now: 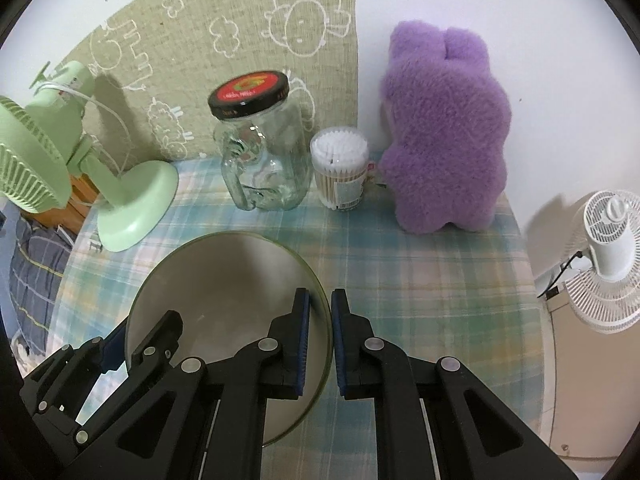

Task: Organize plates and bowls
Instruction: 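Lift the patterned bowl with both tools and carry it toward the plates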

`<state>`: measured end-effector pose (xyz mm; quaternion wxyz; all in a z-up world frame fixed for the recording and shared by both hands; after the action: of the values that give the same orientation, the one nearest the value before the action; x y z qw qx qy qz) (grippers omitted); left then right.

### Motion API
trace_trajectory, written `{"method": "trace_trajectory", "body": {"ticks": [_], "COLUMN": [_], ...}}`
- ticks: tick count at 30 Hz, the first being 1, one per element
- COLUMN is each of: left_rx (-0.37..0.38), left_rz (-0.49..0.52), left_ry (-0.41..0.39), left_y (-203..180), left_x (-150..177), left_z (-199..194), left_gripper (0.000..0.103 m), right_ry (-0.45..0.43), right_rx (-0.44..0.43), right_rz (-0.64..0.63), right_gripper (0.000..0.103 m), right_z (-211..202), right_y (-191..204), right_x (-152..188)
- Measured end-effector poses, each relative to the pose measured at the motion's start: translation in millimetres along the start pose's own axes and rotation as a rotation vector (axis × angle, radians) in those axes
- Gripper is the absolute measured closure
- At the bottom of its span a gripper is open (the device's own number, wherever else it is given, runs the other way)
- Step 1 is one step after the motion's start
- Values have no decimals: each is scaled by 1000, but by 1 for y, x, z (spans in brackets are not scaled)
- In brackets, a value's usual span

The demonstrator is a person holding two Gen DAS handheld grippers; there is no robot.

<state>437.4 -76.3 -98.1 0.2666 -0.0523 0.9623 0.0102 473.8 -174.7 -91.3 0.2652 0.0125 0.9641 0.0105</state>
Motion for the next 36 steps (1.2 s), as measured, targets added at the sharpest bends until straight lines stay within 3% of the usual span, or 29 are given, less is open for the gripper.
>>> {"method": "trace_trajectory", "body": {"ticks": [10, 20, 36], "left_rx": [6, 58, 135], "left_rz": [0, 23, 138], "left_ry": [-51, -104, -127], "left_y": [9, 19, 46], "left_x": [9, 27, 89], "left_z": [-48, -103, -158], "left_gripper": [83, 83, 83], "right_ry": [-42, -98, -134], "right_rx": [0, 40, 124], "right_rz": [3, 17, 113], "right_gripper": [89, 89, 89], "right_z": [-49, -109, -181], "right_y": [6, 10, 32], "right_x": [11, 30, 106]}}
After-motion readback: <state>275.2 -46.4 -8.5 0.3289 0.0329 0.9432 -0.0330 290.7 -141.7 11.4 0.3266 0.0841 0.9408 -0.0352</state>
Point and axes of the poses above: each gripper's, at about its wrist camera, not at the fingertips, and z roughly the way its jaws point, y to its left, x to its underside, the point moved 5 cm from there along z, roughly the way its jaws point, and after that the axes turned 4 degrees about x, right-handed, at the moved point
